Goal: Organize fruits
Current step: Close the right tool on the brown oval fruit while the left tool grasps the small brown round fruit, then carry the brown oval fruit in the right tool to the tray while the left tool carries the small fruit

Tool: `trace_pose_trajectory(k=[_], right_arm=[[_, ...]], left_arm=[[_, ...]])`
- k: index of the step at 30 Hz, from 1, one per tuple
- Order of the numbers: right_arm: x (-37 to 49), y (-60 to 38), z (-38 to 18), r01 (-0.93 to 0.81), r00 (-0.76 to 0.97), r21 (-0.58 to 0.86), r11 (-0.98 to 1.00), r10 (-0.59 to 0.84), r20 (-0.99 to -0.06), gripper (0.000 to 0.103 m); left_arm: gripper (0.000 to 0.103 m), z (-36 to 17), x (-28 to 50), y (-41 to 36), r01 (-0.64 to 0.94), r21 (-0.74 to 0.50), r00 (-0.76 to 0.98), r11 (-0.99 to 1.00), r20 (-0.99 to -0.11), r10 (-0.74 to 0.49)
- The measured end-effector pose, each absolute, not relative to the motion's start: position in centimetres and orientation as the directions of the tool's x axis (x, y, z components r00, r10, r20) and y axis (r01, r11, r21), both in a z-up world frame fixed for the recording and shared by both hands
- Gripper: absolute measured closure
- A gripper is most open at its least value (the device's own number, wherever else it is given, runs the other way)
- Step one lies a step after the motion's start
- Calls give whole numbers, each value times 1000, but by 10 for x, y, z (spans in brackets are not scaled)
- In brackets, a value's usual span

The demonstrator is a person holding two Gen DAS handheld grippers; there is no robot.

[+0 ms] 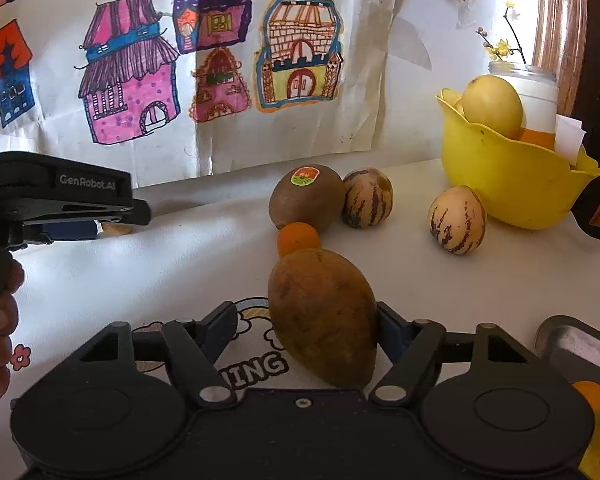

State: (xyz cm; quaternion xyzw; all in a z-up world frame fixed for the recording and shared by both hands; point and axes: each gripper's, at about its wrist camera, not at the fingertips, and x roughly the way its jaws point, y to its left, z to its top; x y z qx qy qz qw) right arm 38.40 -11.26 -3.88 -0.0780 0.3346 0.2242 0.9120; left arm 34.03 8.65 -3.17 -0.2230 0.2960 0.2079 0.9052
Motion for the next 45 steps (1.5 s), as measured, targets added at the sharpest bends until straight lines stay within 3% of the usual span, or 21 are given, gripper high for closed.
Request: trace_pose_trajectory(k=[4,8,13,23,29,45], right_arm=[[386,-113,-41,-445,672,10,895,341,-658,37],[386,-112,-41,-442,675,2,897,334,-658,38],[385,-112,-41,-437,682,-9,899,325,-656,47],[379,-117,-41,-433,674,33,901,348,-652,48],[368,-123,-39,-423,674,86,902,376,-636,49],[330,-144,-25,-389,695,210,897,435,-572,49]], left_arm=[[61,-33,339,88,-530,-279,731,801,-629,265],[70,-35,337,94,-549,-293,727,783,-629,275],[71,-34,332,94,-550,-301,728,779,-631,270],[71,-34,314,82,-449,-329,753,831,-640,154],[71,-28,300,71,-338,-335,794,879,-603,76],[71,-11,272,57,-272,-324,801,906,-598,26]])
